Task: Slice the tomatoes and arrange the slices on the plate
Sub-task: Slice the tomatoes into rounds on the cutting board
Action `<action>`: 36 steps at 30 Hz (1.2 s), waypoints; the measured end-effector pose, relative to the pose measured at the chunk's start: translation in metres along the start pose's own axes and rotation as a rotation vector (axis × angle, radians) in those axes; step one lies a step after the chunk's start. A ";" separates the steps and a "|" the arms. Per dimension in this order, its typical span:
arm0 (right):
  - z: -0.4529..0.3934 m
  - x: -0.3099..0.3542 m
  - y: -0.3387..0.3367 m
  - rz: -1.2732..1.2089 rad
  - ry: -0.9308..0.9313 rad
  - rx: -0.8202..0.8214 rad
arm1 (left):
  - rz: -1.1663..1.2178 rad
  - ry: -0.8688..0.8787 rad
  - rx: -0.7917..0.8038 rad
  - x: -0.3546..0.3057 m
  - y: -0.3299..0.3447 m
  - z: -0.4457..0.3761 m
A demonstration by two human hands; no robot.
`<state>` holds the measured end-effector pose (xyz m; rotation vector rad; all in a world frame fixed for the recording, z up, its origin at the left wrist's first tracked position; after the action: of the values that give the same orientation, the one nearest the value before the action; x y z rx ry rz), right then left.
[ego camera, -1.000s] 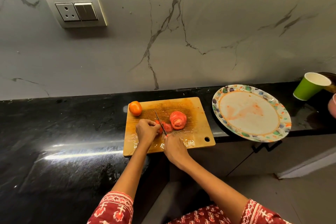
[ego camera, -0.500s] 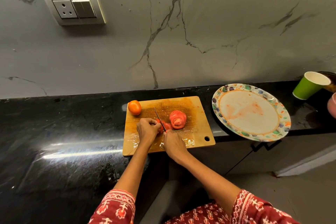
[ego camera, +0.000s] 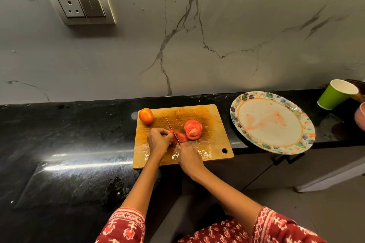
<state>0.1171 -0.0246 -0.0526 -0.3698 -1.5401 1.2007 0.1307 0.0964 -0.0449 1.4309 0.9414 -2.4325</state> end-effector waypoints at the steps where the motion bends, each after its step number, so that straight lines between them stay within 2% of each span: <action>1: 0.005 -0.002 0.003 0.001 0.006 0.013 | -0.002 -0.004 0.004 0.000 -0.001 -0.001; 7: -0.004 -0.004 0.001 -0.029 0.038 0.032 | -0.044 0.017 0.027 -0.003 0.002 0.001; 16: -0.010 -0.002 0.004 0.004 0.044 0.048 | -0.074 0.056 -0.033 0.005 0.007 0.010; 24: 0.023 -0.010 0.012 0.104 0.050 0.115 | 0.020 -0.026 -0.061 0.008 -0.008 -0.004; 27: 0.029 -0.016 0.009 0.096 0.057 0.099 | 0.023 -0.121 0.020 0.009 -0.016 -0.015; 29: 0.023 -0.014 0.003 0.049 0.069 0.063 | 0.010 -0.122 0.063 0.009 -0.015 -0.015; 36: 0.015 -0.010 -0.010 -0.027 -0.012 -0.086 | 0.013 -0.103 0.063 0.015 -0.017 -0.016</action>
<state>0.1114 -0.0435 -0.0479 -0.3980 -1.6058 1.1201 0.1270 0.1213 -0.0554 1.3116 0.8381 -2.5205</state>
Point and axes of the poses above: each hand's wrist, its own z-axis away from the middle knuckle, its own y-axis out of the palm, x = y × z, the point moved 4 cm from there along -z, towards the middle knuckle, and after that the axes turned 13 degrees about -y, right-handed, at the moved point
